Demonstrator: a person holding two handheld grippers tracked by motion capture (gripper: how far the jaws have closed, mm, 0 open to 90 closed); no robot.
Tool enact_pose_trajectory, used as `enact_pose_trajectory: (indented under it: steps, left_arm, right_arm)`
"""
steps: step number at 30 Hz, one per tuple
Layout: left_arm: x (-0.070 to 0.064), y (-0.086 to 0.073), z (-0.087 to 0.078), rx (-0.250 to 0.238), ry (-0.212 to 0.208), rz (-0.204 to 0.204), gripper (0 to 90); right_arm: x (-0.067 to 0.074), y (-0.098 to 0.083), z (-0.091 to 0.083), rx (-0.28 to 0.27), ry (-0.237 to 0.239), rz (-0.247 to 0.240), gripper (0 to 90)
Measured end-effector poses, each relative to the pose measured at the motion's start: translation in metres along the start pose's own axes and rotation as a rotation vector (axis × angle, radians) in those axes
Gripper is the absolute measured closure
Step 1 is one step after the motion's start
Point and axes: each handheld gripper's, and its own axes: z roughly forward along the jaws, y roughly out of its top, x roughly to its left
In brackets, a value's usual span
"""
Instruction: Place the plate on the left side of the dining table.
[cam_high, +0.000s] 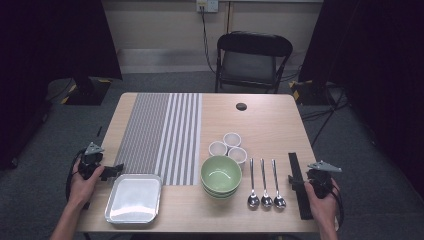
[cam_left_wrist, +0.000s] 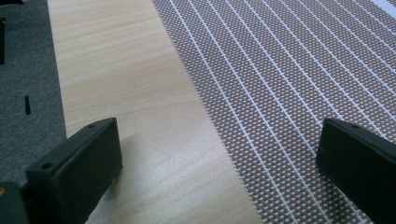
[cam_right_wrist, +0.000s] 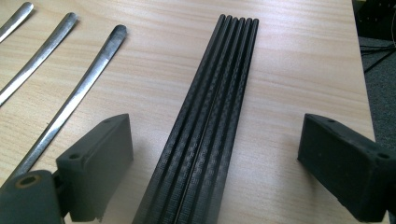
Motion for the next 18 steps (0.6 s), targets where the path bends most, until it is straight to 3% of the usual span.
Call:
enact_pose_trajectory:
  steps: [13,18]
  left_arm:
    - [-0.0031,-0.0005,-0.0025,0.002,0.02,-0.006,2.4]
    - [-0.0044,0.001,-0.004,0.018,0.023,-0.013,4.8]
  right_arm:
    - [-0.0013,0.0004,0.0003,0.0,0.011,-0.009,9.4]
    - [-0.0021,0.0013,-0.0029,0.015,0.037,-0.03,14.2]
